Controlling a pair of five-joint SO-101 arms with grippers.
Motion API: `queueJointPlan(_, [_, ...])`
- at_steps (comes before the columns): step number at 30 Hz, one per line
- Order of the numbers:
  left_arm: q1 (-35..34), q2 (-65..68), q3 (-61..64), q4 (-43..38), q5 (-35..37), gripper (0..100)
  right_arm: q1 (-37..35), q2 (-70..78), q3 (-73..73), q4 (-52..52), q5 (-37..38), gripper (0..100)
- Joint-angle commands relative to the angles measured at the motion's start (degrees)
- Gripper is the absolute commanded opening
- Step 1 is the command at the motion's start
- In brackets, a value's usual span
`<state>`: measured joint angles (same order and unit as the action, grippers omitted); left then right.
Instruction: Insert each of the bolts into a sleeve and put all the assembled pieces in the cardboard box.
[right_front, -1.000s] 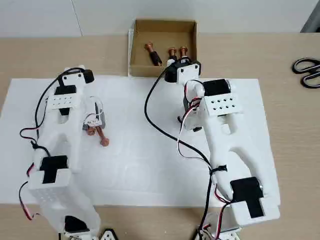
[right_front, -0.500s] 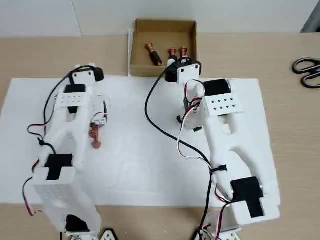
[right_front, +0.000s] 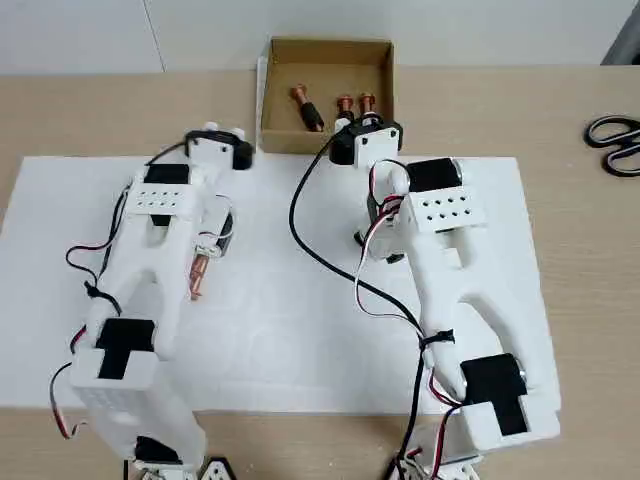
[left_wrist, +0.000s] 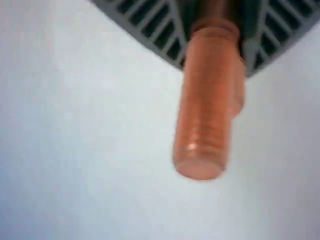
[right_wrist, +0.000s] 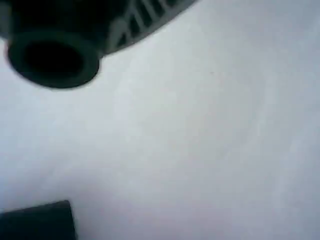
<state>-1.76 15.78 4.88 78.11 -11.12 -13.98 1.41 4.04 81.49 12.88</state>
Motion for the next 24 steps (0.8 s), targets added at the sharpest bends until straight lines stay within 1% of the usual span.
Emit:
queueJointPlan(1, [1.0,-3.9,-0.9,2.0,-6.9,1,0.2,-3.6,-0.4,0.1,0.1,0.4])
queueJointPlan(5, [2.2,-3.7,-0.9,4.3,-15.1,1,0.2,-3.6,-0.4,0.1,0.1,0.4])
queueJointPlan(12, [4.2,-4.0,-0.9,10.2,-36.6,1,0.3,-3.6,-0.4,0.2,0.1,0.4])
queueJointPlan(14, [4.4,-4.0,-1.0,10.2,-40.6,1,0.3,-3.6,-0.4,0.2,0.1,0.4])
queueJointPlan(16, [4.4,-4.0,-1.9,10.1,-42.6,1,0.3,-3.6,-0.4,0.2,0.1,0.4])
queueJointPlan(20, [3.9,-3.6,-7.2,10.4,-43.3,1,0.3,-3.6,-0.4,0.2,0.1,0.4])
queueJointPlan(22, [3.9,-3.6,-9.1,10.5,-43.3,4,0.3,-3.6,-0.4,0.2,0.1,0.4])
queueJointPlan(24, [3.9,-3.6,-10.0,10.5,-43.2,10,0.2,-3.6,-0.4,0.2,0.1,0.4])
